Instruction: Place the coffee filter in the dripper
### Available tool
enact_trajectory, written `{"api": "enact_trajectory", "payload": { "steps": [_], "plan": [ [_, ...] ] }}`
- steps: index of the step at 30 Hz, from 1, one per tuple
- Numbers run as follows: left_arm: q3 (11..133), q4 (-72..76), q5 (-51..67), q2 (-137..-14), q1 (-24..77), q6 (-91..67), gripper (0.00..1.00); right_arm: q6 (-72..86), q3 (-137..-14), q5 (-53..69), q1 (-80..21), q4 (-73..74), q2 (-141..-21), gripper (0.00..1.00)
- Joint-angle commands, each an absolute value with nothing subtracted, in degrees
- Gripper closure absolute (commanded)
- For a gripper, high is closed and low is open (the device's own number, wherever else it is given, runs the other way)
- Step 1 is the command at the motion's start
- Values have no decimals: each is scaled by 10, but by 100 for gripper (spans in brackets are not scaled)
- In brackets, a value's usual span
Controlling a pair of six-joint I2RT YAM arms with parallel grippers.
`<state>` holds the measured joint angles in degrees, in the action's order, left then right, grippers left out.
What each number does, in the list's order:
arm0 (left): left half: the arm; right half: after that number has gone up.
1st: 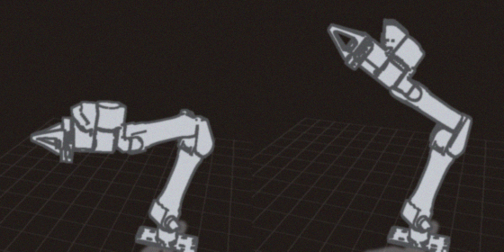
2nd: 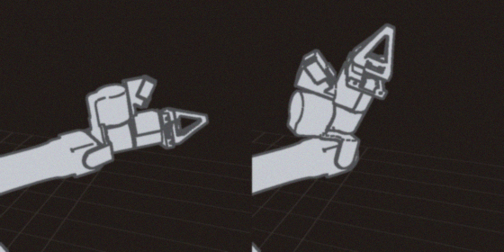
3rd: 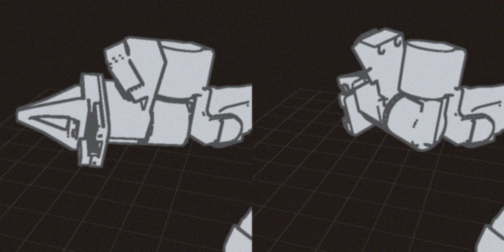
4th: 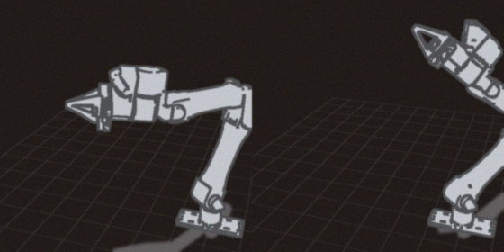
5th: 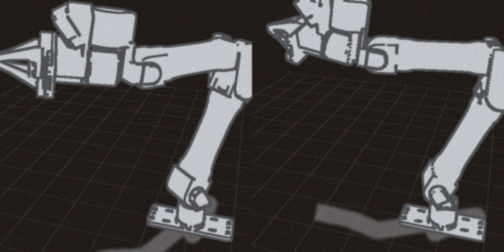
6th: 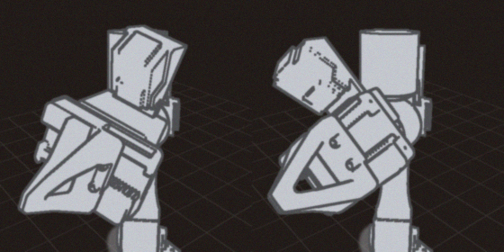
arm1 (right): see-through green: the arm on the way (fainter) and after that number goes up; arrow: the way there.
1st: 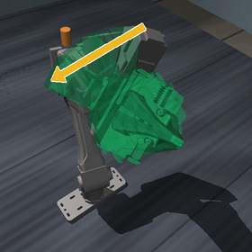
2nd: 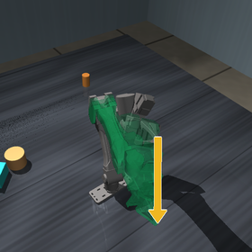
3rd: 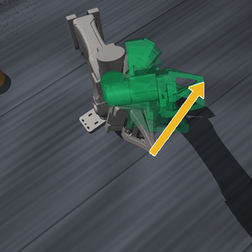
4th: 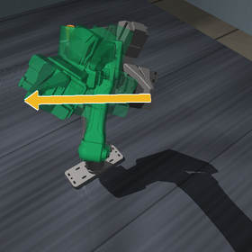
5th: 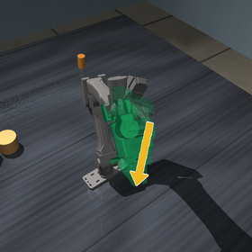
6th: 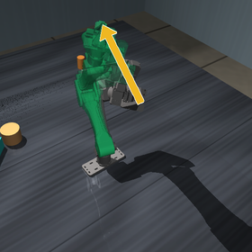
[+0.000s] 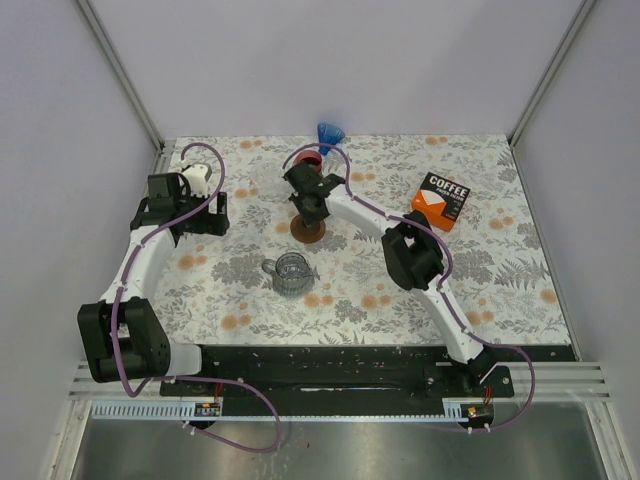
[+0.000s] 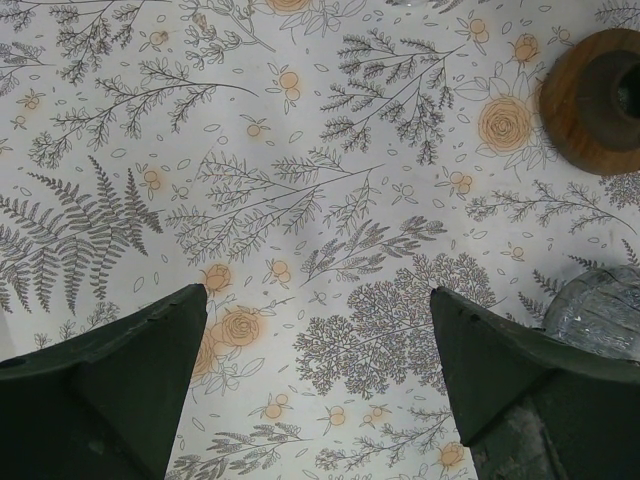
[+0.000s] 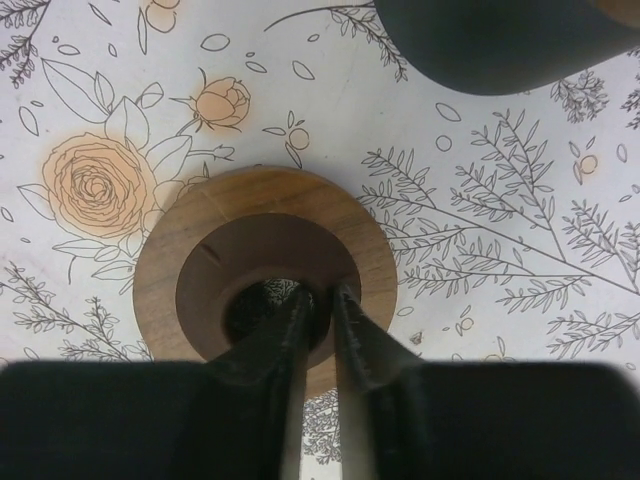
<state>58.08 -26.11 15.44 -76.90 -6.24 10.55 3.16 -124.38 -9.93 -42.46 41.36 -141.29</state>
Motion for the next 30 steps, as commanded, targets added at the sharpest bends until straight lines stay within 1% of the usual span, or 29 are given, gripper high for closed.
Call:
{"api": "enact_trajectory", "payload": {
  "steps": [1,2,6,10,12,15,19,23,26,27,30],
  "plan": [
    [593,-251,155,-752,-67,107,3,43,-1258,-85,-417,424,-1406,91],
    [595,-253,156,-752,-67,107,3,42,-1261,-85,-417,425,-1405,100],
    [606,-266,169,-754,-67,113,3,34,-1265,-74,-415,427,-1369,100],
    [633,-291,211,-753,-67,121,6,27,-1237,36,-404,409,-1283,100],
    [663,-318,246,-753,-66,132,9,26,-1220,93,-396,396,-1225,100],
    [709,-362,320,-742,-57,156,9,17,-1203,167,-393,392,-1166,100],
    [757,-395,371,-698,-17,234,8,17,-1199,280,-393,409,-1126,100],
    [848,-449,456,-690,14,313,9,29,-1202,350,-390,430,-1110,100],
    [892,-544,546,-686,33,479,14,43,-1208,400,-388,435,-1107,100],
    [898,-564,559,-686,42,523,14,48,-1208,416,-389,432,-1107,100],
    [890,-568,535,-682,82,555,14,63,-1205,432,-388,431,-1110,100]
  ]
}}
